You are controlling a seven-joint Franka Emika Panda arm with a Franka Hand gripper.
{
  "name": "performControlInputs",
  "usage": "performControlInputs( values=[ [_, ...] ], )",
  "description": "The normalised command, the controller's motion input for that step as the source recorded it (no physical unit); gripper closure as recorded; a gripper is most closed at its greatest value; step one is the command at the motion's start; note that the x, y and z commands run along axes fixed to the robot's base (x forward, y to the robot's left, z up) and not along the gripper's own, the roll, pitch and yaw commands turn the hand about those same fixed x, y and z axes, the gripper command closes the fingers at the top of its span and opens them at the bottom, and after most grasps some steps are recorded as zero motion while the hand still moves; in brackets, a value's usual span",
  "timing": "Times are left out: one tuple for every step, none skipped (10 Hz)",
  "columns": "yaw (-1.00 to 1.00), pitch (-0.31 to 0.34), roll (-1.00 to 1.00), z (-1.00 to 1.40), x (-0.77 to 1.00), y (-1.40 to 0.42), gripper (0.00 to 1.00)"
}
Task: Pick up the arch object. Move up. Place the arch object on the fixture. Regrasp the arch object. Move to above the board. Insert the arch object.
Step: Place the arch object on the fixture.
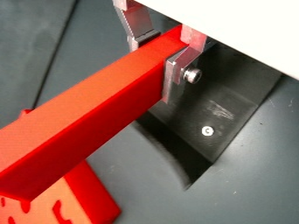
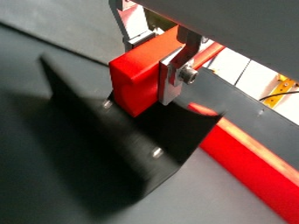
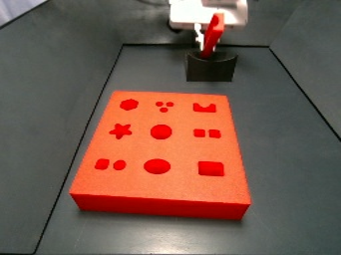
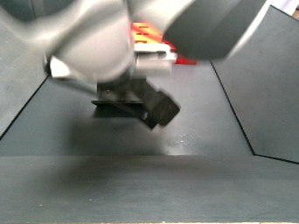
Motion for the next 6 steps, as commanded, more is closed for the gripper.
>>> performControlInputs(
  values=[
    [-0.12,0.009,-0.22,-0.99,0.19,0.11,1.0],
    [-0.11,-0.004,-0.19,-0.79,0.16,0.1,1.0],
    [-0.09,-0.003,-0.16,-0.55,0.12,0.09,1.0],
    [-0.08,-0.014,-0.12,-0.55,0.09,0.09,1.0],
    [-0.07,-0.013,-0.12,-0.55,0.08,0.09,1.0],
    [0.0,0.0,0.0,-0.17,0.0,-0.5,1.0]
  ],
)
